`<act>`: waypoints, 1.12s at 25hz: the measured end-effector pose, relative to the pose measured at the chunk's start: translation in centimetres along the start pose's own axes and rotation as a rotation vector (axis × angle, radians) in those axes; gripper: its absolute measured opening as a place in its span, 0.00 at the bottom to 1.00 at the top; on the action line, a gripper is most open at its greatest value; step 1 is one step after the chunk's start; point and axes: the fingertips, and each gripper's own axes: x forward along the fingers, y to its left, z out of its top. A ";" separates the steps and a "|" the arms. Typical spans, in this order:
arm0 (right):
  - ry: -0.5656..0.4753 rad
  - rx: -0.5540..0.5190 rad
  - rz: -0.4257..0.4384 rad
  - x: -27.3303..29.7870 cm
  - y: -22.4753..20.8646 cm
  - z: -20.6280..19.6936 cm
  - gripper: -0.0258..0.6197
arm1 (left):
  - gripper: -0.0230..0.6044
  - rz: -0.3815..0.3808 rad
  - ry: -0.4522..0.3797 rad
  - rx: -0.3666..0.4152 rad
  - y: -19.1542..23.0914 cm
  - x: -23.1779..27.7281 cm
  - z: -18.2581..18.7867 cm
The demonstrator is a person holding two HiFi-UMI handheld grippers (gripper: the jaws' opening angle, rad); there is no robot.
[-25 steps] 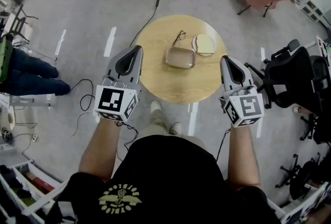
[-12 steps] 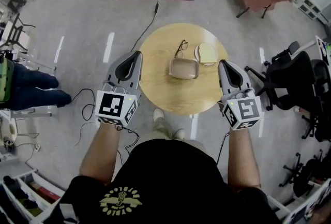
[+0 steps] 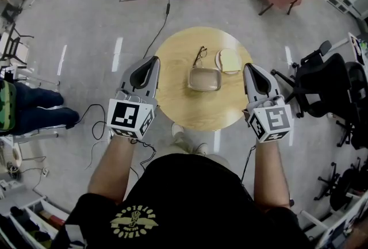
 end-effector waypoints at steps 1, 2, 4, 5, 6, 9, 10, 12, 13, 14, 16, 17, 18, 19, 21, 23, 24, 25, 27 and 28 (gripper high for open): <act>0.000 0.001 -0.004 0.2 -0.1 0.0 0.06 | 0.06 -0.002 -0.001 0.001 0.1 0.2 0.1; -0.001 0.002 -0.006 0.3 0.0 0.1 0.06 | 0.06 -0.004 -0.002 0.001 0.3 0.4 0.2; -0.002 0.005 -0.010 0.7 0.2 0.2 0.06 | 0.06 -0.009 -0.006 0.000 0.7 0.6 0.2; -0.003 0.006 -0.012 1.0 0.2 0.2 0.06 | 0.06 -0.012 -0.008 0.000 0.9 0.7 0.2; -0.004 0.007 -0.012 1.2 0.2 0.3 0.06 | 0.06 -0.014 -0.009 0.000 1.1 1.0 0.2; -0.008 0.008 -0.014 1.8 0.0 0.6 0.06 | 0.06 -0.020 -0.014 0.000 1.6 1.7 0.4; -0.008 0.009 -0.016 2.0 -0.1 0.7 0.06 | 0.06 -0.023 -0.017 0.001 1.8 1.8 0.5; -0.008 0.014 -0.024 2.5 0.0 0.8 0.06 | 0.06 -0.031 -0.025 0.004 2.3 2.0 0.8; -0.008 0.015 -0.027 2.8 0.1 0.9 0.06 | 0.06 -0.034 -0.028 0.005 2.6 2.0 0.9; -0.009 0.014 -0.031 3.0 0.2 1.1 0.06 | 0.06 -0.037 -0.031 0.005 3.0 2.1 1.0; -0.018 0.010 -0.040 3.3 0.5 1.5 0.06 | 0.06 -0.042 -0.035 0.001 3.6 2.3 1.1; -0.024 0.011 -0.047 3.4 0.5 1.7 0.06 | 0.06 -0.046 -0.035 -0.002 3.8 2.5 1.0; -0.028 0.012 -0.054 3.4 0.6 1.8 0.06 | 0.06 -0.052 -0.035 -0.004 4.0 2.7 1.0; -0.029 0.014 -0.060 3.4 0.6 1.9 0.06 | 0.06 -0.058 -0.035 -0.005 4.0 2.9 1.0; -0.029 0.011 -0.069 3.3 0.4 2.0 0.06 | 0.06 -0.072 -0.038 -0.002 3.9 3.3 1.1; -0.027 0.007 -0.071 3.1 0.3 2.0 0.06 | 0.06 -0.086 -0.037 -0.014 3.6 3.6 1.1; -0.026 0.005 -0.072 2.9 0.2 2.0 0.06 | 0.06 -0.095 -0.035 -0.030 3.5 3.7 1.1; -0.027 0.004 -0.076 2.8 0.1 2.0 0.06 | 0.06 -0.103 -0.035 -0.045 3.3 3.8 1.2; -0.034 0.015 -0.088 2.7 -0.3 1.9 0.06 | 0.06 -0.115 -0.035 -0.053 3.0 4.1 1.3; -0.037 0.025 -0.092 2.7 -0.5 1.7 0.06 | 0.06 -0.121 -0.032 -0.049 2.8 4.4 1.2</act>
